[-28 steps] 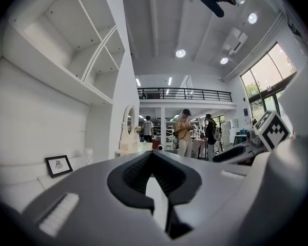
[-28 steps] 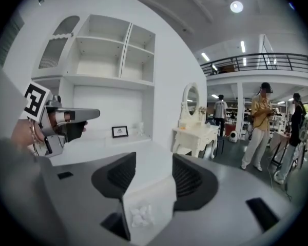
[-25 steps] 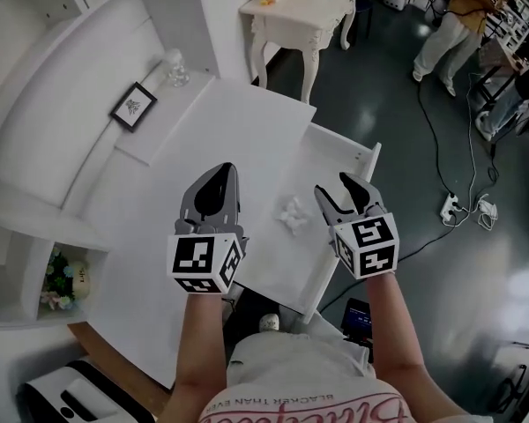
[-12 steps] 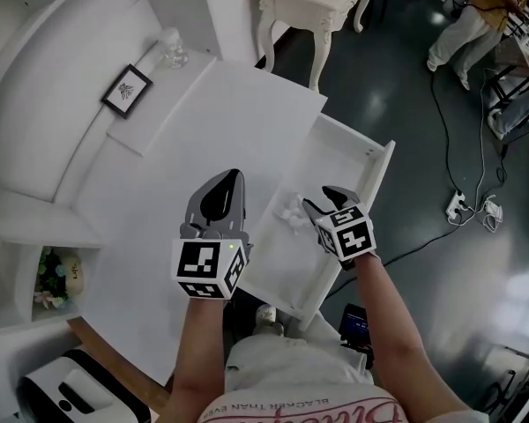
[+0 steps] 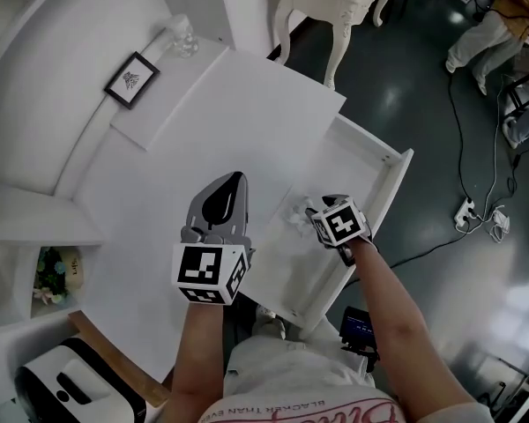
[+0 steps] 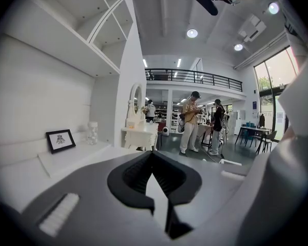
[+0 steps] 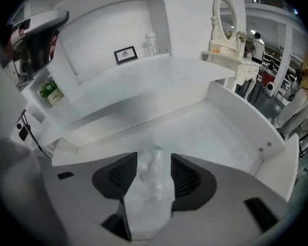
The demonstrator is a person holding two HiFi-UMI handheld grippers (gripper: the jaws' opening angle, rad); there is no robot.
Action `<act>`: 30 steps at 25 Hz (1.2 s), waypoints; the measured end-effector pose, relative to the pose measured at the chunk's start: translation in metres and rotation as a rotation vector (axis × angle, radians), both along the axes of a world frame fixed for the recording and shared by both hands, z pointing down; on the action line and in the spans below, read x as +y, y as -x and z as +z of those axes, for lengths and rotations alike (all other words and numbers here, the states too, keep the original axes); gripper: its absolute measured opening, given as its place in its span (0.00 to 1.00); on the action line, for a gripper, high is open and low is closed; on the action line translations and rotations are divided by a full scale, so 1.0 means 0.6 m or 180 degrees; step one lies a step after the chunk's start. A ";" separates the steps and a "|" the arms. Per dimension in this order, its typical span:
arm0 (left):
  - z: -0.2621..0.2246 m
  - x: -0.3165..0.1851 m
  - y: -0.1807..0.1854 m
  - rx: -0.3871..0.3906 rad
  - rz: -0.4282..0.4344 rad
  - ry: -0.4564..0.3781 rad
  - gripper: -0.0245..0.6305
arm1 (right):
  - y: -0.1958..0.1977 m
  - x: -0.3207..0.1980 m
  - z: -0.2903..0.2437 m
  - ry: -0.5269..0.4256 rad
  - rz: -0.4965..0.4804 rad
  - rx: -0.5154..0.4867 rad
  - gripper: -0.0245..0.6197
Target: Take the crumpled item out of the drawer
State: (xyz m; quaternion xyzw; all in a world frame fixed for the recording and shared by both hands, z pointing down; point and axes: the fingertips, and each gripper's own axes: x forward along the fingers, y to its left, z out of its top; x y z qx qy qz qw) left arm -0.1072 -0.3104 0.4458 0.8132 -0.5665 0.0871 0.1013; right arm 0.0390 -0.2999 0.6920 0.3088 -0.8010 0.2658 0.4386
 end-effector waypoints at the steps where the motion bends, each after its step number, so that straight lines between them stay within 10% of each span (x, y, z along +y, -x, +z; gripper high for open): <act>1: 0.004 -0.001 0.003 -0.0010 -0.0018 0.0022 0.05 | 0.000 0.000 0.010 0.0045 -0.0029 0.0029 0.36; 30: 0.043 0.013 0.040 -0.0092 -0.0358 0.0259 0.05 | 0.020 0.016 0.060 0.0284 -0.0461 0.0006 0.13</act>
